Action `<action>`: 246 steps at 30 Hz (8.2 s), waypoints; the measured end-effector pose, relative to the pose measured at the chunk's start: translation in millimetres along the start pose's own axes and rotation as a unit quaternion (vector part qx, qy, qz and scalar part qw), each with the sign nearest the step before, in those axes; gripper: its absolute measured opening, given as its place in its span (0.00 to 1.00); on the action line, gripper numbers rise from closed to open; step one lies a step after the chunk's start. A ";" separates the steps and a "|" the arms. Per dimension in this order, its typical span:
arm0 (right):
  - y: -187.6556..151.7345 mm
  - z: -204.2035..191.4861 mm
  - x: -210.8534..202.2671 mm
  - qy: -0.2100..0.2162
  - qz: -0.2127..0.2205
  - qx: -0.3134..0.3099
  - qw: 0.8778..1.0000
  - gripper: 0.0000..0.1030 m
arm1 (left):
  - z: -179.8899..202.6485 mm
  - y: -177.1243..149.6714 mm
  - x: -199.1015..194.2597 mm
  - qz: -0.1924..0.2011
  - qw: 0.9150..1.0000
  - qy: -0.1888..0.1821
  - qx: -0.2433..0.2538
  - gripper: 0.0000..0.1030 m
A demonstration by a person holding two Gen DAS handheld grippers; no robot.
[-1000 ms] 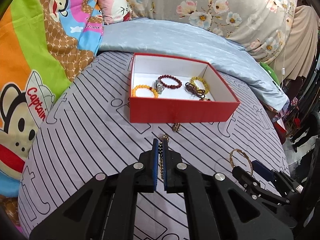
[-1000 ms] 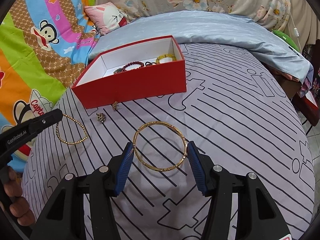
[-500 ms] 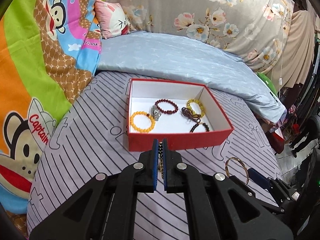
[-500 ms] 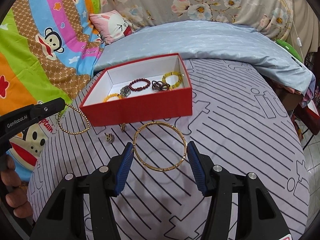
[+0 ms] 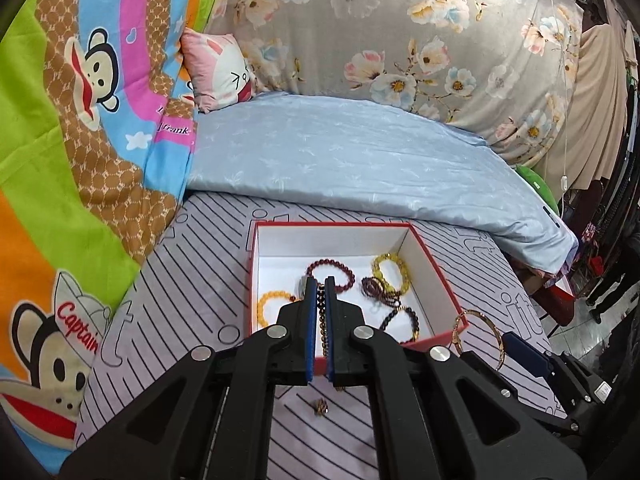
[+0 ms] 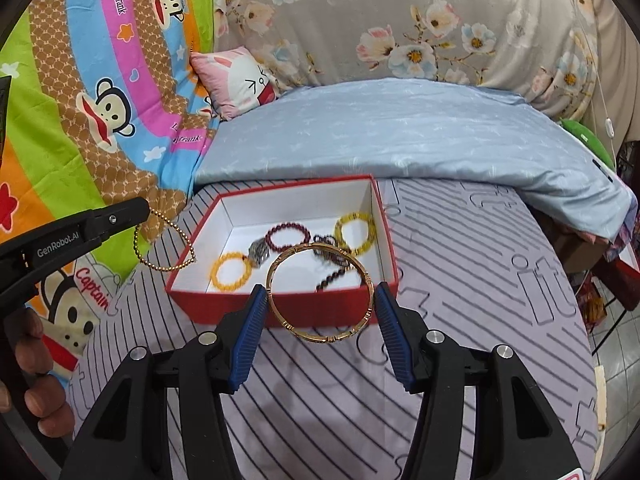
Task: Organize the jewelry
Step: 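Carry the chain bracelet with the left tool while the right tool carries the bangle over the box, then lower both held pieces into the red box and open both tools, then move both tools back toward the two small gold rings, then grasp one gold ring with the left tool while the right tool grasps the other ring, then carry both held rings over the red box, then lower both rings into the red box and open both tools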
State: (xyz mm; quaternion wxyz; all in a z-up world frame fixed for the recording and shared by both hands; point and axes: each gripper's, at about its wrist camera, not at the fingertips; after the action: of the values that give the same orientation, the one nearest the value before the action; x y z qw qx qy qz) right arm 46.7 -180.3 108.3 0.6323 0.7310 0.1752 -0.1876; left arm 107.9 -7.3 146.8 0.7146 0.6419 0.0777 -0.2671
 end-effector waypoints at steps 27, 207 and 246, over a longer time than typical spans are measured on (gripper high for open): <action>41.8 5.8 72.8 0.008 0.007 0.004 1.000 0.52 | 10.1 15.2 80.6 -0.023 1.000 0.016 0.012 0.03; -11.9 1.4 6.2 0.018 -0.010 0.009 1.000 0.14 | 19.8 -59.8 4.8 -0.043 0.999 -0.022 0.012 0.10; 26.7 8.7 106.3 0.013 -0.024 0.000 1.000 0.14 | 17.7 -22.2 104.1 -0.046 0.998 0.011 0.038 0.10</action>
State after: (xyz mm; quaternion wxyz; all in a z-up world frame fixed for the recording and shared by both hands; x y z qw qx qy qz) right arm 151.7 -190.5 77.4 0.6253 0.7291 0.2009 -0.1925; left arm 181.1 -54.3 83.0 0.6756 0.6674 0.1046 -0.2953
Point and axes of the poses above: each gripper's, at about its wrist camera, not at the fingertips, and x roughly the way its jaws point, z to its right, y to its top, and after that the axes turned 10 degrees about z, right-handed
